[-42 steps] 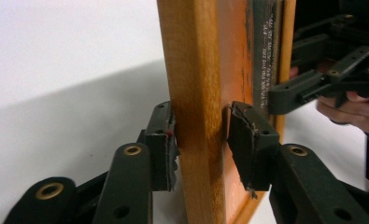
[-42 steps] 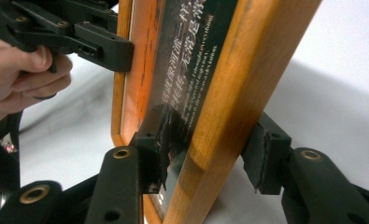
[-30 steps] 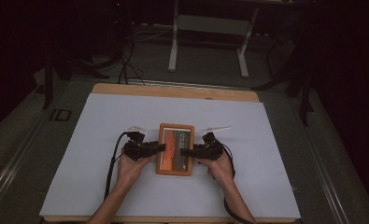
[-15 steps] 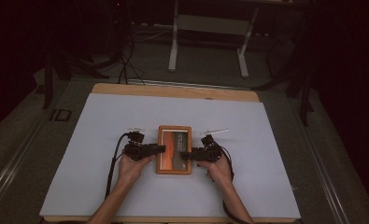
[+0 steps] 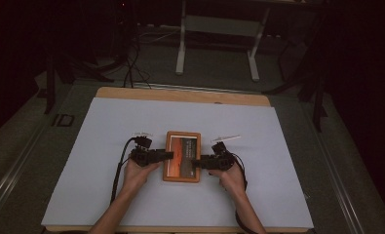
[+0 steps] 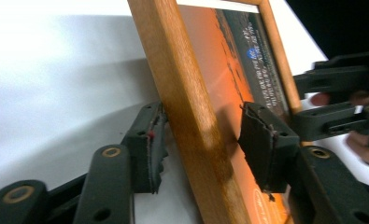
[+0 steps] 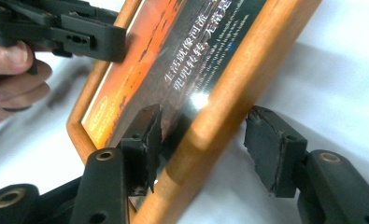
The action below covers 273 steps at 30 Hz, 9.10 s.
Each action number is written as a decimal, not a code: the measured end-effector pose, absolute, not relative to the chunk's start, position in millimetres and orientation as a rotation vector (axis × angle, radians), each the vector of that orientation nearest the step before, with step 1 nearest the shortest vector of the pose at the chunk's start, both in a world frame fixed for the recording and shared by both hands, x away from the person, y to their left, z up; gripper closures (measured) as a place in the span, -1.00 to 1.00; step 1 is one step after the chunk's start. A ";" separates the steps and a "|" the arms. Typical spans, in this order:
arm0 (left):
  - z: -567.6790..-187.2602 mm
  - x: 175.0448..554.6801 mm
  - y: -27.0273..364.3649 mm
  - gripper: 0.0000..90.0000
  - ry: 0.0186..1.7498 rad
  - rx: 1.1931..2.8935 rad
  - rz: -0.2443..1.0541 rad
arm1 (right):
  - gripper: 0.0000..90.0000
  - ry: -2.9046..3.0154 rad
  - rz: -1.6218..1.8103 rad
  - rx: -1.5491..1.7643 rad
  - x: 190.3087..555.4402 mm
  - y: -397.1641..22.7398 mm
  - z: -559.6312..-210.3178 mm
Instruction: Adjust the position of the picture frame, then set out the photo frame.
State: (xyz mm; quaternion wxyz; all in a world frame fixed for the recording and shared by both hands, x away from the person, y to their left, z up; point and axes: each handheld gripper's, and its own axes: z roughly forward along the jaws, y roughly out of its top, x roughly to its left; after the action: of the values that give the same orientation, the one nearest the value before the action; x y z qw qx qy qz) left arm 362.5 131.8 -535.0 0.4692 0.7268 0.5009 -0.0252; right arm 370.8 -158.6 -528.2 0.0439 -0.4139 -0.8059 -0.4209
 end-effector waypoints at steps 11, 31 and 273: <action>-523.4 355.1 136.9 -0.02 1.228 1.770 0.036 | -0.02 -2.538 -1.358 -1.300 365.1 -172.9 -513.2; -495.7 334.0 142.3 -0.03 1.182 1.779 0.347 | -0.06 -2.834 -1.352 -1.246 351.2 -162.8 -491.4; -500.0 285.1 26.0 0.54 0.688 2.007 0.268 | 0.88 -2.967 -1.714 -1.415 317.8 -246.5 -444.6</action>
State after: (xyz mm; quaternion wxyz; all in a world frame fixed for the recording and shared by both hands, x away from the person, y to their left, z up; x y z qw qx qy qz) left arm 285.1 26.0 -500.0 0.4807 0.8230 0.2819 0.1100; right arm 317.8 -246.5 -444.6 -0.2789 -0.3667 -0.7686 -0.4440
